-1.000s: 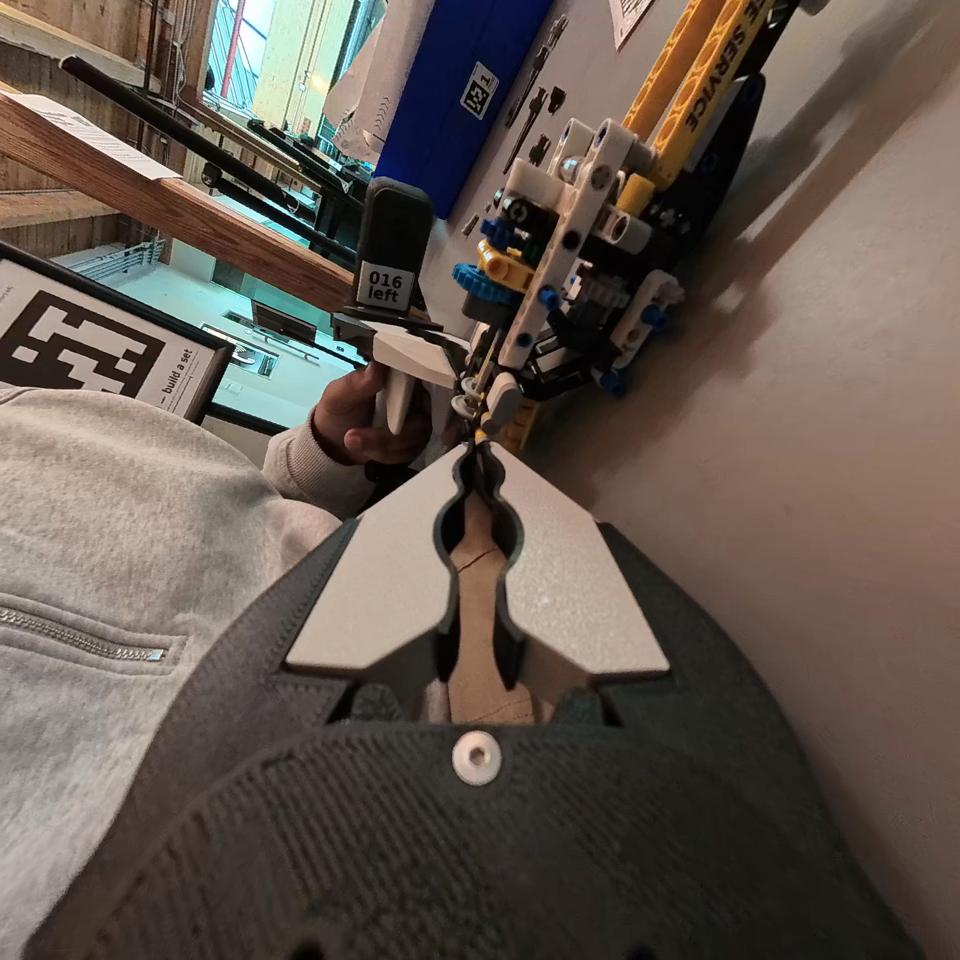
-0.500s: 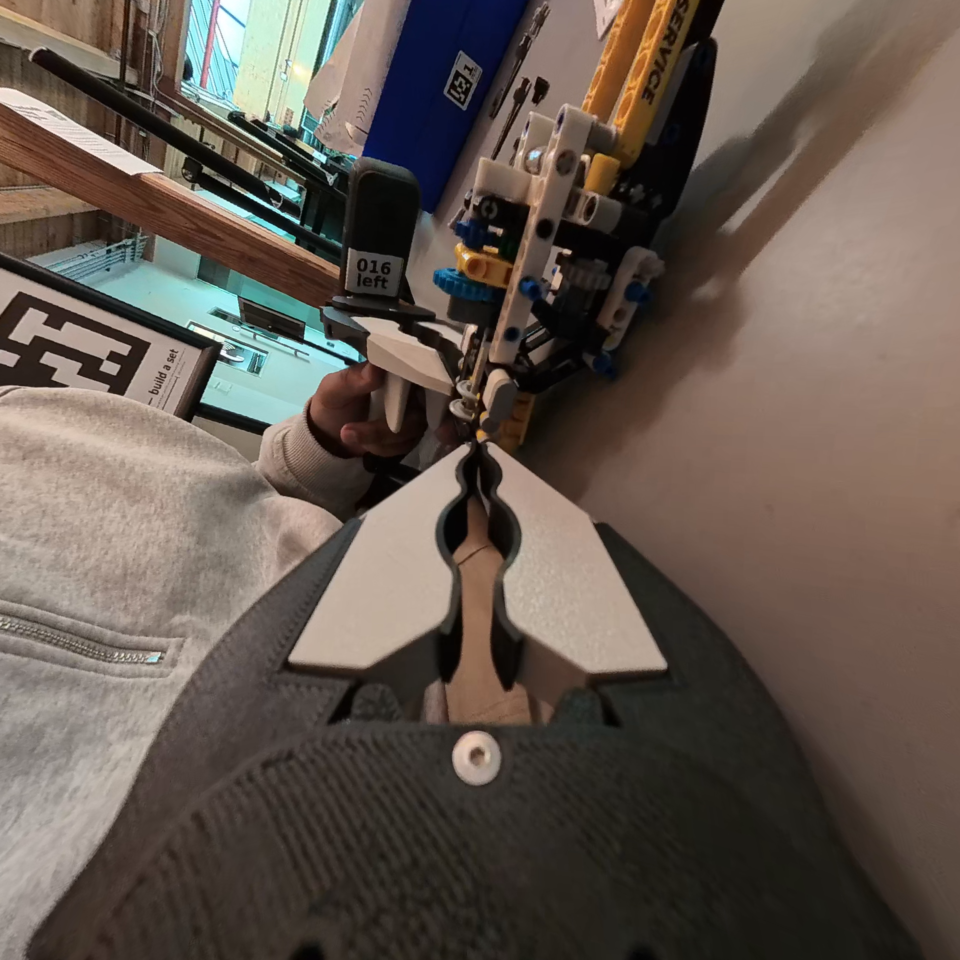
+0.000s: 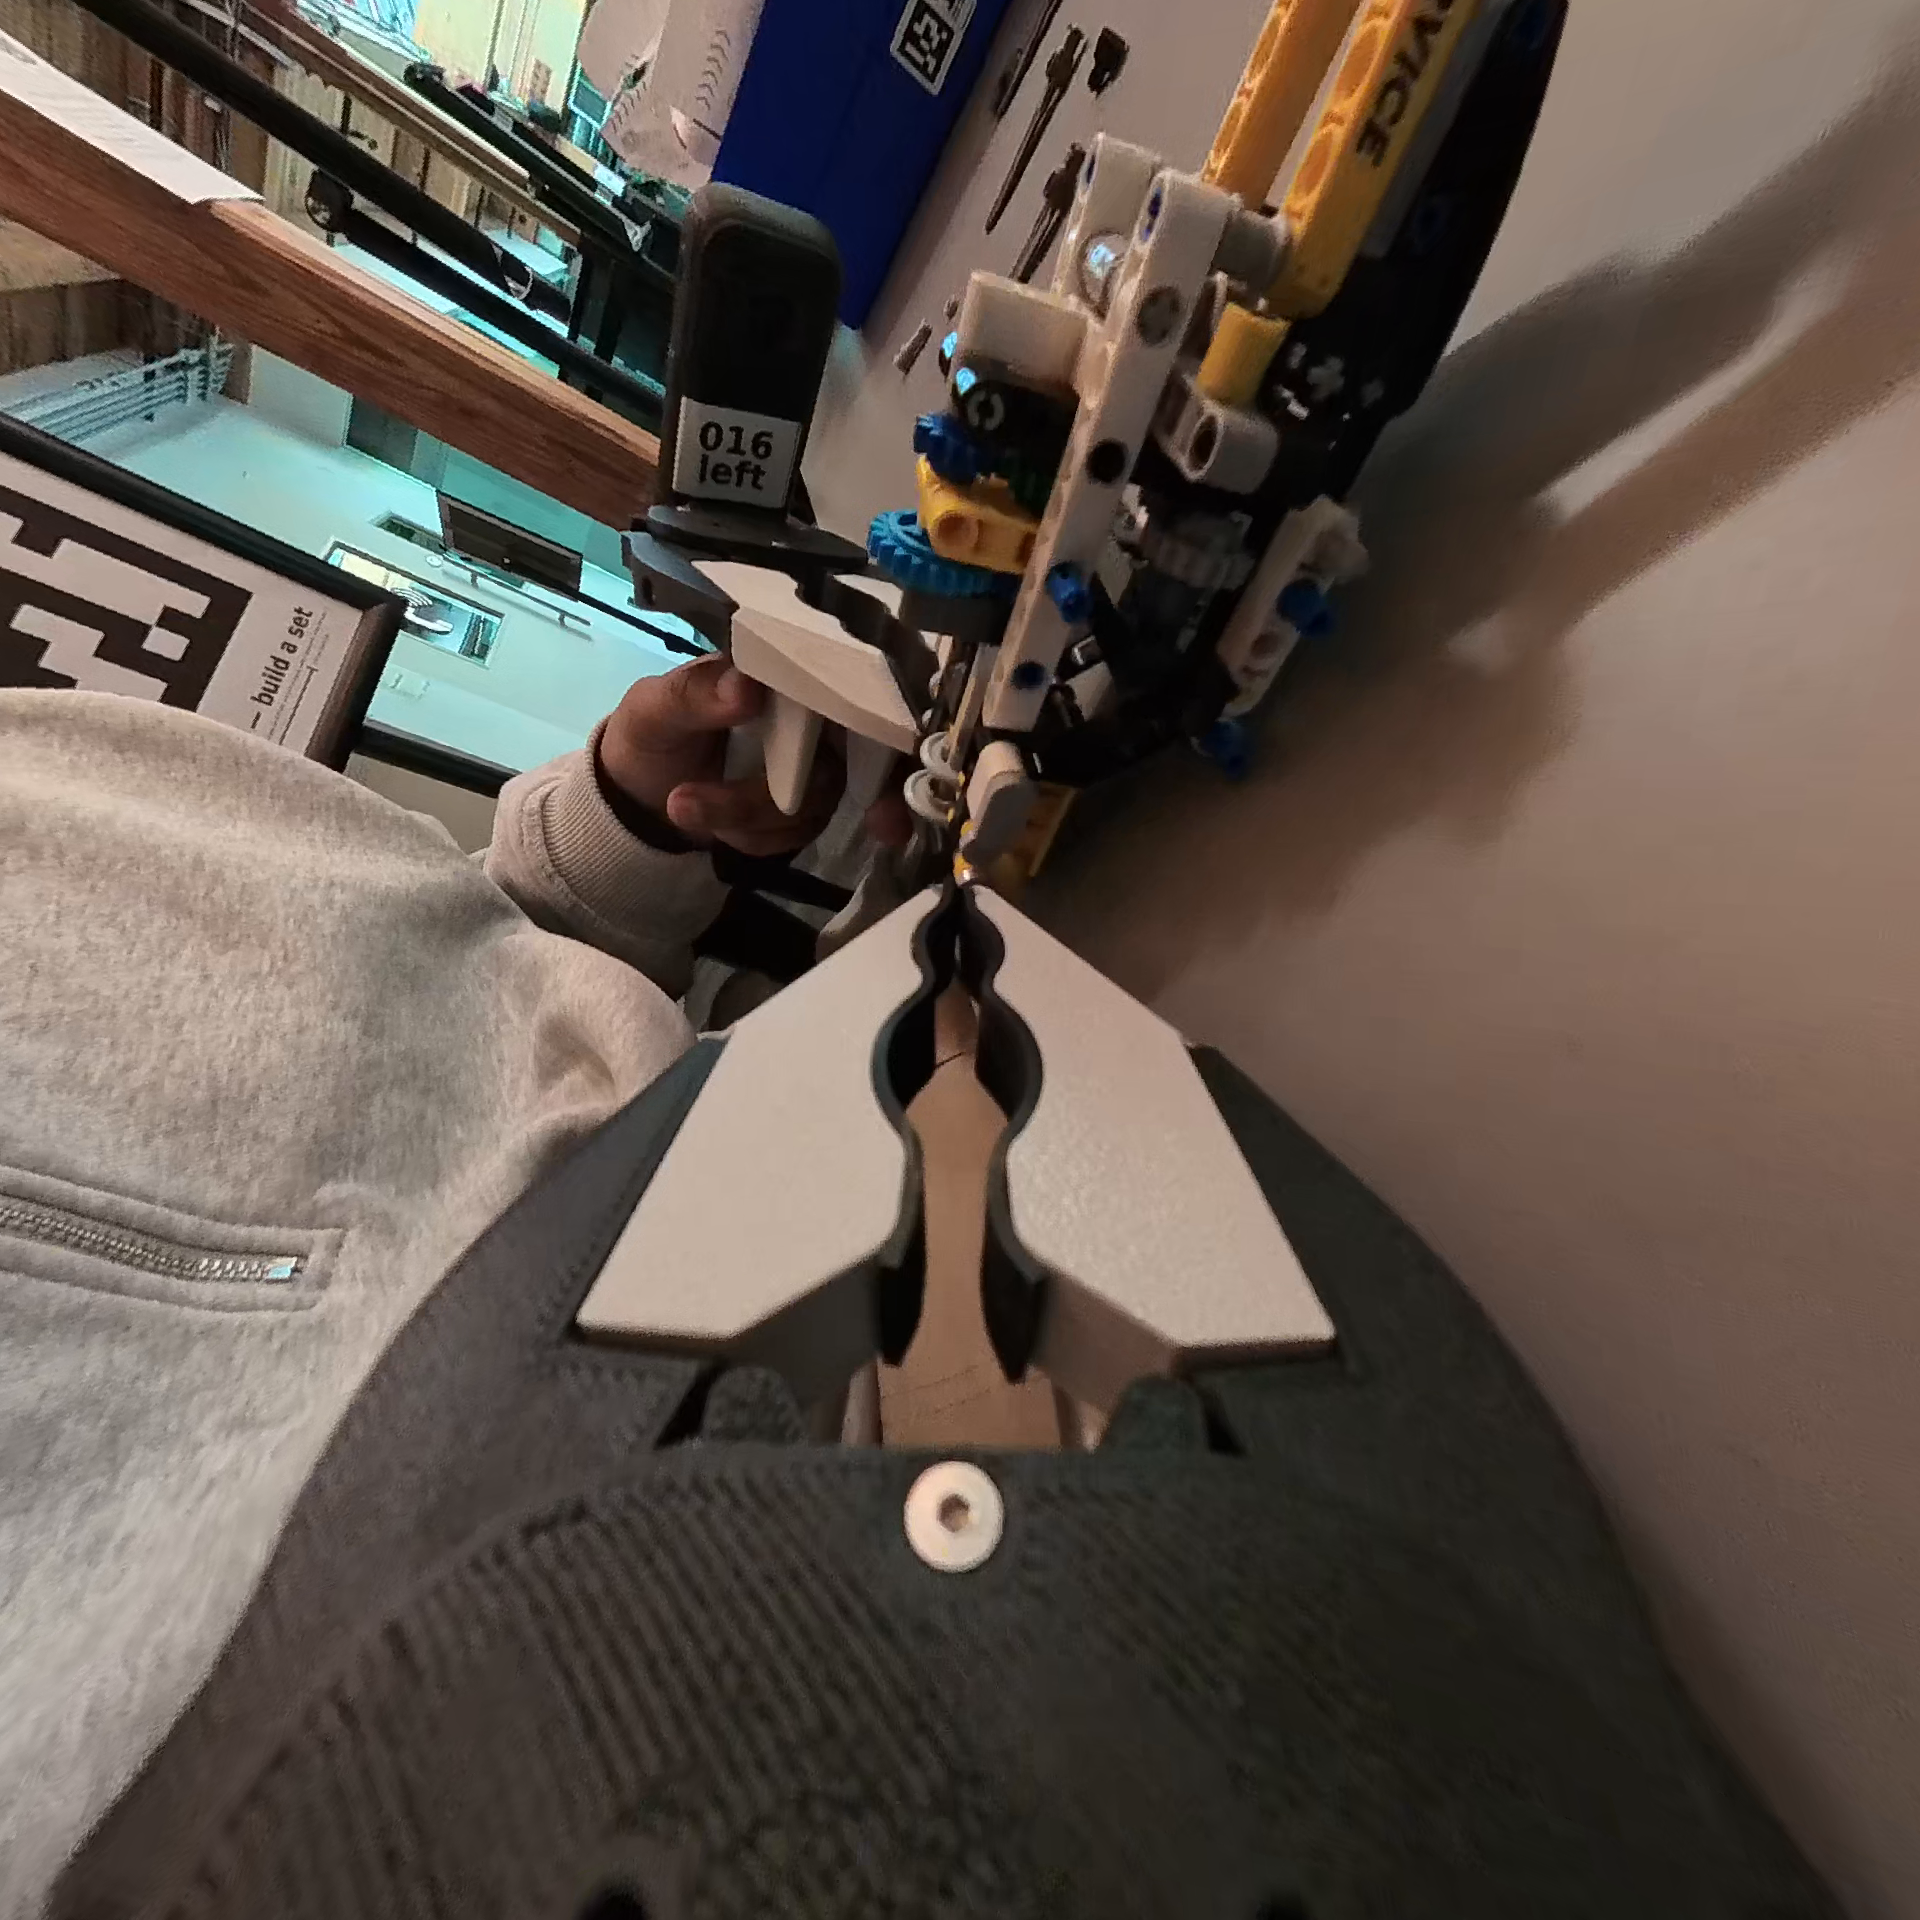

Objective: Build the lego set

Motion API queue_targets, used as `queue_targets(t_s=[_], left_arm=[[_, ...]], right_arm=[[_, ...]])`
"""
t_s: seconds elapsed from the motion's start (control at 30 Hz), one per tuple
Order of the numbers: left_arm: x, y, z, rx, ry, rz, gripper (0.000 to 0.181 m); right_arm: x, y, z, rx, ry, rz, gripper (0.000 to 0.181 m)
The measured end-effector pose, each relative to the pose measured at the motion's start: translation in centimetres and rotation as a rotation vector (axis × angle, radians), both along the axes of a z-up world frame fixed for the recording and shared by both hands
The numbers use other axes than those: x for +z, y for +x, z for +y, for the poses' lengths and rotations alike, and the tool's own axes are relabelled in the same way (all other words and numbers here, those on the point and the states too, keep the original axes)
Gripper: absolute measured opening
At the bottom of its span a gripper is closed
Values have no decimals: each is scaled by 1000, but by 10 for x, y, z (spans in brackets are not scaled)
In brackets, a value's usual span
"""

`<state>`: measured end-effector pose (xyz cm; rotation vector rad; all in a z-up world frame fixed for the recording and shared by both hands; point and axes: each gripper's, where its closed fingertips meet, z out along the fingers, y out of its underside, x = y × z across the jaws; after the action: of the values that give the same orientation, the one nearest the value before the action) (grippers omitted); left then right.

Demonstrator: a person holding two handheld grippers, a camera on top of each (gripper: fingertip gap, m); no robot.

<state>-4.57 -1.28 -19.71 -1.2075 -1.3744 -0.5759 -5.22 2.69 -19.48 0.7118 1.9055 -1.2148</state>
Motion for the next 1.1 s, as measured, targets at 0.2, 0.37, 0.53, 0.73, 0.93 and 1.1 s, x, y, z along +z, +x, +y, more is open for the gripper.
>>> queue_targets(t_s=[0.2,0.37,0.53,0.73,0.93,1.1], left_arm=[[0,0,0,-1,-2,3,6],[0,1,0,-5,-5,5,7],[0,1,0,-8,-7,9,7],[0,2,1,1,-4,24,7],[8,1,1,9,61,38,13],[10,1,3,15,79,37,14]], right_arm=[[0,-1,0,-7,-3,4,0],[0,-2,0,-16,-3,5,0],[0,-3,-1,-24,-3,5,0],[0,-5,-1,-33,-8,-3,0],[4,-6,-1,-40,-37,-25,0],[6,-7,-1,-41,-52,-32,0]])
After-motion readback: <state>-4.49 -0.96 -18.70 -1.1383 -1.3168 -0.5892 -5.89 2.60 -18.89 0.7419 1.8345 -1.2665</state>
